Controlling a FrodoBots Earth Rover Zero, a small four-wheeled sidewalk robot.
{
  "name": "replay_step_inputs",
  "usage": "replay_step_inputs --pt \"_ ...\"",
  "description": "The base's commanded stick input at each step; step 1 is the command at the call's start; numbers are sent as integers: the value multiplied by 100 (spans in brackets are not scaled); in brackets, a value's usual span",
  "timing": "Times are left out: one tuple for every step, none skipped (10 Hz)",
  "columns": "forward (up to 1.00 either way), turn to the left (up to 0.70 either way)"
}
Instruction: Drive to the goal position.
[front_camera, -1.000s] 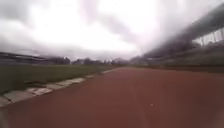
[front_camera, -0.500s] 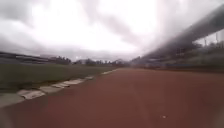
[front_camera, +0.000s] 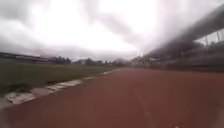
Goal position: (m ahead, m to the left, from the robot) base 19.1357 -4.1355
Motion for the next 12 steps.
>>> replay_step_inputs --pt "70 0" --pt "70 0" --pt "70 0" --pt "70 0" --pt "70 0" --pt "70 0" --pt "70 0" --pt "70 0" --pt "70 0" --pt "70 0" --pt "70 0" --pt "70 0"
